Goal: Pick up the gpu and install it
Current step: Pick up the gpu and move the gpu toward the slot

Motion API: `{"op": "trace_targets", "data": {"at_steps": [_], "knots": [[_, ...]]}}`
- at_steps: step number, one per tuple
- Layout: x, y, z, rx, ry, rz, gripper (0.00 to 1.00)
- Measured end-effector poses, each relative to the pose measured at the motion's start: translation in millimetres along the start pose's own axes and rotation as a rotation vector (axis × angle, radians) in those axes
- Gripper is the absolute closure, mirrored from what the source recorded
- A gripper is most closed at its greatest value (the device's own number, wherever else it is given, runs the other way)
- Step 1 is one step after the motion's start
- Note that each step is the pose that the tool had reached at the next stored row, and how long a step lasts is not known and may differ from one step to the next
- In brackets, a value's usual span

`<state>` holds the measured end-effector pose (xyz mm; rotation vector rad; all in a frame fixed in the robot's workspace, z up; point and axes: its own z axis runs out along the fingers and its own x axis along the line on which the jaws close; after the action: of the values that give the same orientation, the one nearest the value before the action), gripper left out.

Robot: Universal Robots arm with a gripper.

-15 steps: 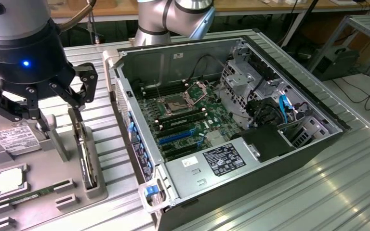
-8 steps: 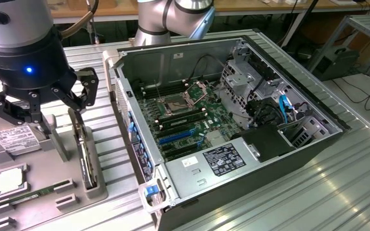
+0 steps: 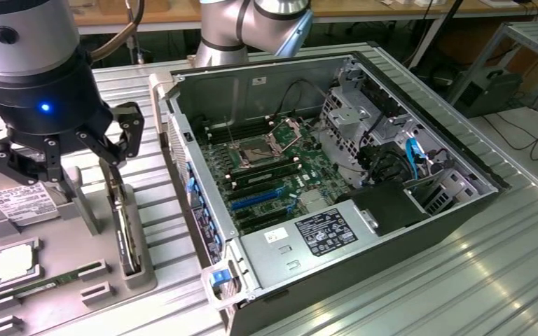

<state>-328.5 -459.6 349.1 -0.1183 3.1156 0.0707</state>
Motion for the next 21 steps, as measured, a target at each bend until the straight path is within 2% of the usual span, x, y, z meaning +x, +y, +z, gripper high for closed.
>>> {"op": "trace_targets", "data": {"at_steps": [5,21], "knots": [[0.1,-0.2,5.9,-0.0001,-0.0001,0.0,0.44],[0.4,-0.7,16.2,0.0,0.0,0.0,0.44]]}}
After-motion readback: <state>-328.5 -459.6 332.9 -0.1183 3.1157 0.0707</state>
